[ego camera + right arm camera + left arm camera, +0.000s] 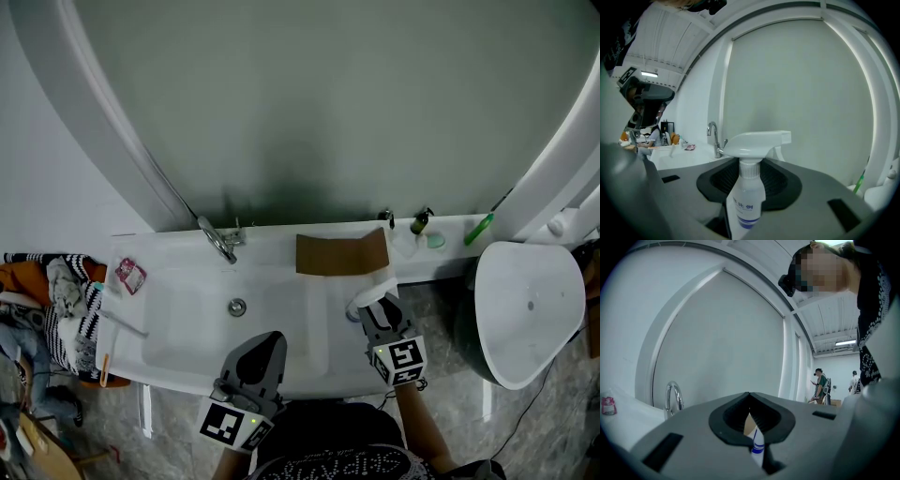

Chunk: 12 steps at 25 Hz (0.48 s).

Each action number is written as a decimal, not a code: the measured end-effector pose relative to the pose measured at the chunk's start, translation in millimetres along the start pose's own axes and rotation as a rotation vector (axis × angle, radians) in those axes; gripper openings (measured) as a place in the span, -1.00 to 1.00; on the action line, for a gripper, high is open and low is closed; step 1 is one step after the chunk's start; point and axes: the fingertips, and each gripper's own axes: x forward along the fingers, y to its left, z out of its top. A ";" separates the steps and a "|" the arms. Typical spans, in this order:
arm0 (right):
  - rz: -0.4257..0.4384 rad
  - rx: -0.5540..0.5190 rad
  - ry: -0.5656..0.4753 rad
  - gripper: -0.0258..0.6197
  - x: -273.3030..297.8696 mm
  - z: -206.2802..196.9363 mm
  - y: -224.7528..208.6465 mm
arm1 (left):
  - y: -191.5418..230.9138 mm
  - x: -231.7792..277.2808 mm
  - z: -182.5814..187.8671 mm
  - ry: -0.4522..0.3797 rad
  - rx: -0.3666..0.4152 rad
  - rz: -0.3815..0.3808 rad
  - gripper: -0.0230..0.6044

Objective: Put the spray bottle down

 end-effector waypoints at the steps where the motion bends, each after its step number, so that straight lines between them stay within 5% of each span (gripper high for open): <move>1: 0.000 -0.002 0.010 -0.47 0.2 -0.6 -0.7 | -0.9 -0.5 -0.1 0.000 0.000 -0.001 -0.92; 12: 0.005 -0.005 0.050 -0.35 -22.0 1.0 -0.3 | -13.1 -2.1 2.4 -0.007 0.001 -0.024 -0.92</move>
